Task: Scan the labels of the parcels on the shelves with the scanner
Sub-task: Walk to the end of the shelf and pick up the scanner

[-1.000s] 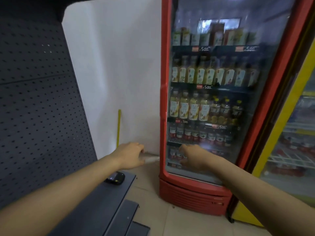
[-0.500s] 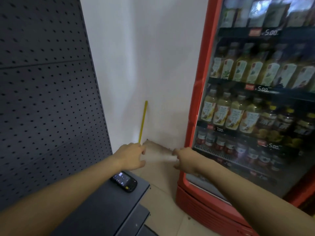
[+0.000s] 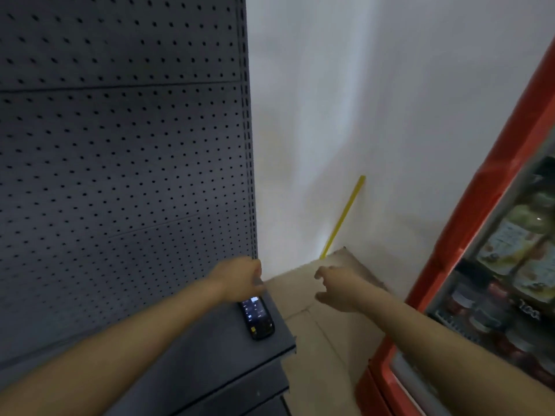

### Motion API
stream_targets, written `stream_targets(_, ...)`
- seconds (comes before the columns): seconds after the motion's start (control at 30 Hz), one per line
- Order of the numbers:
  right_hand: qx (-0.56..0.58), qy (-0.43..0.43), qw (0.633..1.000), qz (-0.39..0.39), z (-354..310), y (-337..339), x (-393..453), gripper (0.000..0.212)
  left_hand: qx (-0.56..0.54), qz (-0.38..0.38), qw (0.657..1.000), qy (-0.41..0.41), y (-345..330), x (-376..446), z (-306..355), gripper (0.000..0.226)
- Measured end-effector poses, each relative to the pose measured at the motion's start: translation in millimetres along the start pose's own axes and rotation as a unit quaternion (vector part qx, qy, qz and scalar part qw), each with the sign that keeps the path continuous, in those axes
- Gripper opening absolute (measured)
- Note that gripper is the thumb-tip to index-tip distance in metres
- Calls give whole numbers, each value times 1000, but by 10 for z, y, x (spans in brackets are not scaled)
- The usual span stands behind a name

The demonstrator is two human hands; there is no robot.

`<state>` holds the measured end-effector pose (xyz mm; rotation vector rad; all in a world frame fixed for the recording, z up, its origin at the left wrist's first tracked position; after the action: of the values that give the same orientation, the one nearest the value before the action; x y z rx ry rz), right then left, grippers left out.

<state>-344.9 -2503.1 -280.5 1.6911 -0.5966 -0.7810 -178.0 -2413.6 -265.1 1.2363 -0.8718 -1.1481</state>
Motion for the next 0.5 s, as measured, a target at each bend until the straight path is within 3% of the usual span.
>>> stream_targets(0.27, -28, 87, 995, -51, -492, -568, 507, 59, -51, -23, 992, 112, -447, -139, -513, 36)
stream_targets(0.37, -20, 69, 995, -75, -696, -865, 704, 64, -66, -42, 986, 148, -692, -134, -828, 42)
stream_targets(0.5, -9, 33, 994, -100, -841, -1179, 940, 50, -104, -86, 973, 189, -1021, -107, -1196, 50)
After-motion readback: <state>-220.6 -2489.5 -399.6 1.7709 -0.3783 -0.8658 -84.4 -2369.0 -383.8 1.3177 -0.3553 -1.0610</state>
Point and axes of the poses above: each hand's wrist, its own x-axis towards the middle knuckle, its own y-axis out of the back of the hand, z = x × y, the point moved 8 cm from there along x, towards the middle knuckle, and after that the axes turned 9 degrees about z, right-handed, at the moved point
